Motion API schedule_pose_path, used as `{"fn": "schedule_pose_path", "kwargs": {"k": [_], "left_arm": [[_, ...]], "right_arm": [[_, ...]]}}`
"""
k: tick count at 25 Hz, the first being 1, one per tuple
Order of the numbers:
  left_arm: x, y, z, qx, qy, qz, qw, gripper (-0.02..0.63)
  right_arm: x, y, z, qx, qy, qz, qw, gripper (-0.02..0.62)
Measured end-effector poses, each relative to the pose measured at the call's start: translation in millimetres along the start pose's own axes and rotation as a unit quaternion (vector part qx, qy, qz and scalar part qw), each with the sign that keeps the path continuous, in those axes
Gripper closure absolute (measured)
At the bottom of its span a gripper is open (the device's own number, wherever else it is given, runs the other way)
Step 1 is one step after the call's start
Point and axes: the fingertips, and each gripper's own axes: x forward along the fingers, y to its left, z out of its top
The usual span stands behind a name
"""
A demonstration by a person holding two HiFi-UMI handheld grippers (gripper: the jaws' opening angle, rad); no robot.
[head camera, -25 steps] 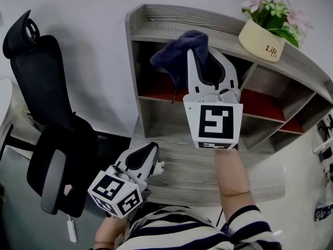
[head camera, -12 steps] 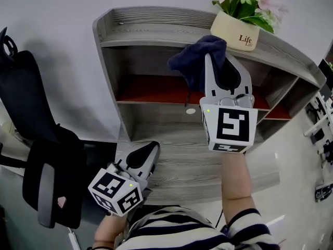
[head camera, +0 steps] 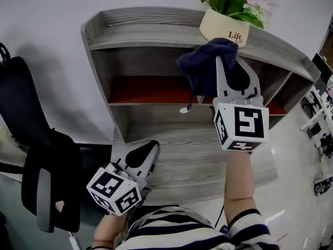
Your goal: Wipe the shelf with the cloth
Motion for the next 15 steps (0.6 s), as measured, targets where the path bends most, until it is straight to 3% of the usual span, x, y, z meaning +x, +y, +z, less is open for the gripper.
{"fn": "schedule_pose_path", "kwargs": {"k": [9, 15], "left_arm": [[0.9, 0.9, 0.5, 0.002, -0.001, 0.004, 1.0000, 0.584], [-3.3, 8.8, 4.8, 0.001, -0.008, 0.022, 0.9997, 0.584]], "right_arm": [[-16.5, 0.4, 18.8, 0.034, -0.037, 0.034, 0.998, 0.523], [-34.5, -15.4, 36.0, 0.045, -0.074, 0.006, 0.996, 0.523]]}}
